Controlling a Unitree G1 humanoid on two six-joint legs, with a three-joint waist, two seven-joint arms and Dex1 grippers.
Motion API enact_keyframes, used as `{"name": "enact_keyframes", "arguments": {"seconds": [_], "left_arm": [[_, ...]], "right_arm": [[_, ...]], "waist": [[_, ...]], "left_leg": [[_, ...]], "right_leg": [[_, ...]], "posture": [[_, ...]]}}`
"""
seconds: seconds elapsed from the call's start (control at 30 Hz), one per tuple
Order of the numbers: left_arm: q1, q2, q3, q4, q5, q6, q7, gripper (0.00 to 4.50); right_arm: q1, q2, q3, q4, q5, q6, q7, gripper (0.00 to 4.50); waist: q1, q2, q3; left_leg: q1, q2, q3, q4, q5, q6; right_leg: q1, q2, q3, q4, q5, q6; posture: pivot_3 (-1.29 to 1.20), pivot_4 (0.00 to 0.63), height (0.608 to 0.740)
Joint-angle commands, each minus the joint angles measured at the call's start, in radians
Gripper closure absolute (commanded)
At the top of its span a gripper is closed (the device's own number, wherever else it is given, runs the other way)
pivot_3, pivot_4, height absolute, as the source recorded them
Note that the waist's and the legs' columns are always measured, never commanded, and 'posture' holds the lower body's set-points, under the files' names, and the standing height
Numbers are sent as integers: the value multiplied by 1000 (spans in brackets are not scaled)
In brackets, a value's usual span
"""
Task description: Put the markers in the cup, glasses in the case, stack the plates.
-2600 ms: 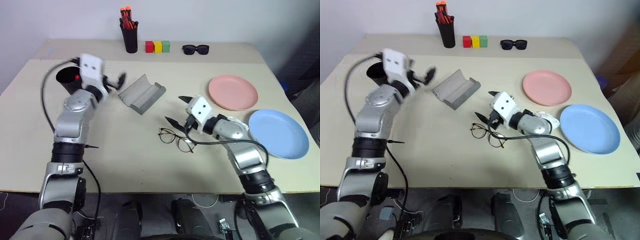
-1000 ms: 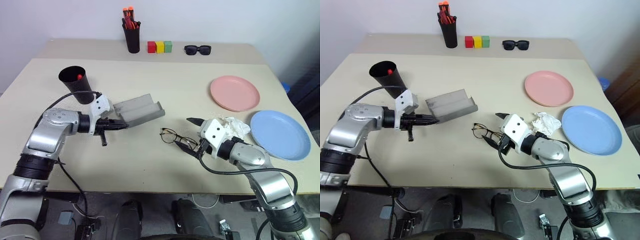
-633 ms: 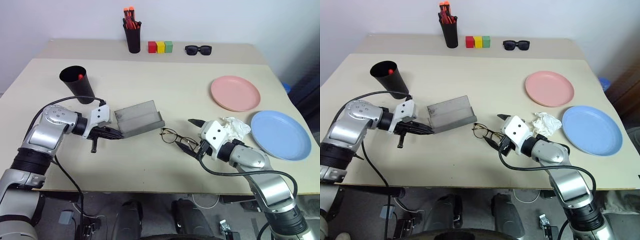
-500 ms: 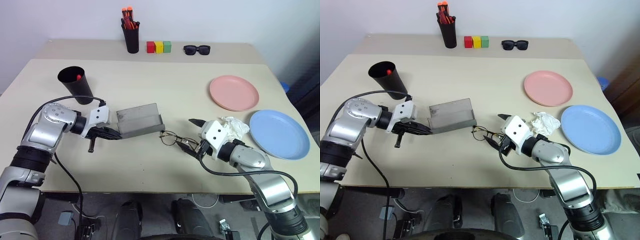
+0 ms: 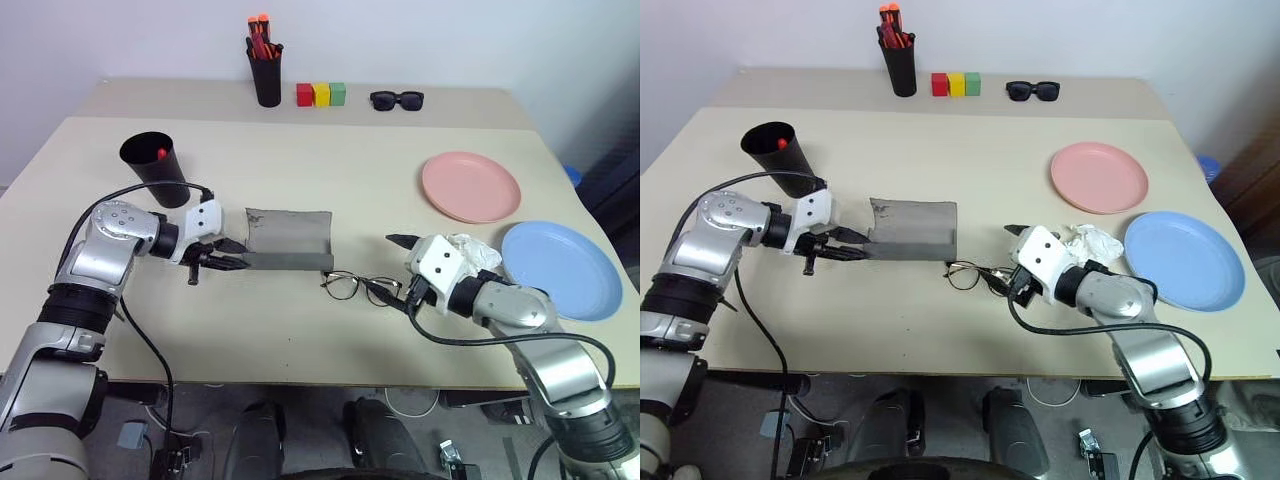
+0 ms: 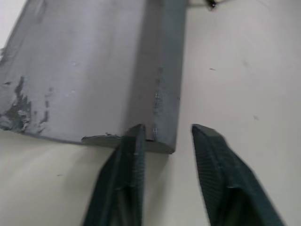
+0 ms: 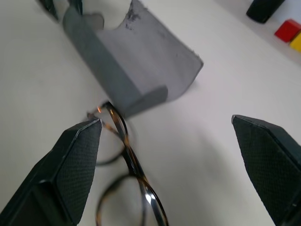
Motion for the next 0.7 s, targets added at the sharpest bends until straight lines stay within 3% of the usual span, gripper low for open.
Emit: {"name": "enact_keyframes", "arguments": {"seconds": [0.03, 0.43, 0.7], "left_arm": [[26, -6, 91, -129, -103, 101, 30, 3094], [383, -27, 156, -644, -195, 239, 222, 3094], [508, -123, 157, -718, -218, 251, 353, 3094]], "right_arm": [[-39, -42, -3, -47, -23, 22, 19, 0], [-143, -130, 146, -85, -140, 133, 88, 0], [-227, -97, 261, -41, -196, 190, 106, 0]], "waist": [[-1, 0, 0], [-3, 0, 0], [-1, 0, 0]], "left_leg": [[0, 0, 0, 0, 0, 0], [0, 1, 0, 0, 0, 0], [0, 0, 0, 0, 0, 0]], "right_leg": [[0, 0, 0, 0, 0, 1], [-1, 0, 1, 0, 0, 0], [0, 0, 1, 0, 0, 0]], "posture": [[0, 150, 722], [0, 150, 722], [0, 150, 722]]}}
